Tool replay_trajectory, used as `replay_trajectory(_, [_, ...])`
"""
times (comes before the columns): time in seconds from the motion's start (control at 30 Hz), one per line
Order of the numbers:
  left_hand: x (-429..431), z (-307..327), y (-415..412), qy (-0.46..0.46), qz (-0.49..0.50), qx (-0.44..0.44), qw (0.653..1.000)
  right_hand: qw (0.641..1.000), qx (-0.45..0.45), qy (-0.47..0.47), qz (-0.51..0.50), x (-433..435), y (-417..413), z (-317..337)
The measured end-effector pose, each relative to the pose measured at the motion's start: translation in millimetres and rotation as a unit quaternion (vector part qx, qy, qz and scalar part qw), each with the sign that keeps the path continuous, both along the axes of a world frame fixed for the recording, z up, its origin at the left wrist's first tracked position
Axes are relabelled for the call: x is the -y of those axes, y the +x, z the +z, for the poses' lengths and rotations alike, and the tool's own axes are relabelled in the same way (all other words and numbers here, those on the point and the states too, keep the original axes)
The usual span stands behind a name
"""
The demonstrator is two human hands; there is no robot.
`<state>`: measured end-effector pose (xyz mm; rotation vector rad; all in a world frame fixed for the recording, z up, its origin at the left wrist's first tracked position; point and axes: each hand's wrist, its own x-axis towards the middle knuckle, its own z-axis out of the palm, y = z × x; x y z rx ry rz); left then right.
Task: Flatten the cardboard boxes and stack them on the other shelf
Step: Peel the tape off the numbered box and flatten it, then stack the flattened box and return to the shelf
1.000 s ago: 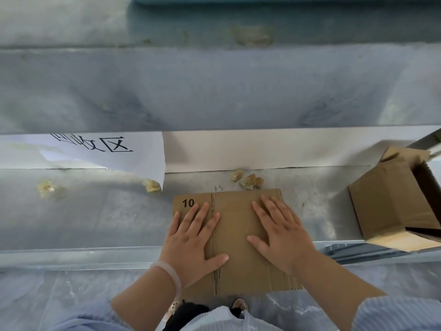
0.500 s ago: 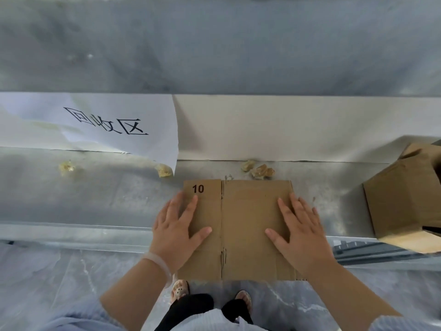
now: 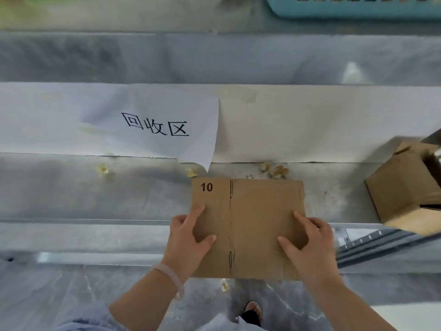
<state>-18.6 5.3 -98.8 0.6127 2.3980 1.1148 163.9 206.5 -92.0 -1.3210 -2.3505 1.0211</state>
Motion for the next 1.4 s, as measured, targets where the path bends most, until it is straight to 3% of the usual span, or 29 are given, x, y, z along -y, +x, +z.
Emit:
replay_trajectory(0.13, [82, 16, -19, 0.01, 0.001, -0.001, 1.0, 0.999, -0.033, 0.012, 0.029, 69, -31, 13])
replay_trajectory(0.3, [226, 42, -58, -0.008, 0.054, -0.084, 0.995, 0.989, -0.082, 0.017, 0.12, 186, -99, 21])
replay_trajectory(0.6, [436, 71, -112, -0.038, 0.233, -0.158, 0.959, 0.948, -0.094, 0.021, 0.304, 371, -239, 44])
replay_trajectory(0.9, [560, 66, -200, -0.046, 0.362, -0.127, 0.923, 0.904, -0.085, 0.033, 0.417, 495, -381, 48])
replay_trajectory(1.4, [705, 71, -420, -0.087, 0.43, -0.129, 0.889, 0.865, -0.072, 0.0, 0.496, 631, -616, 48])
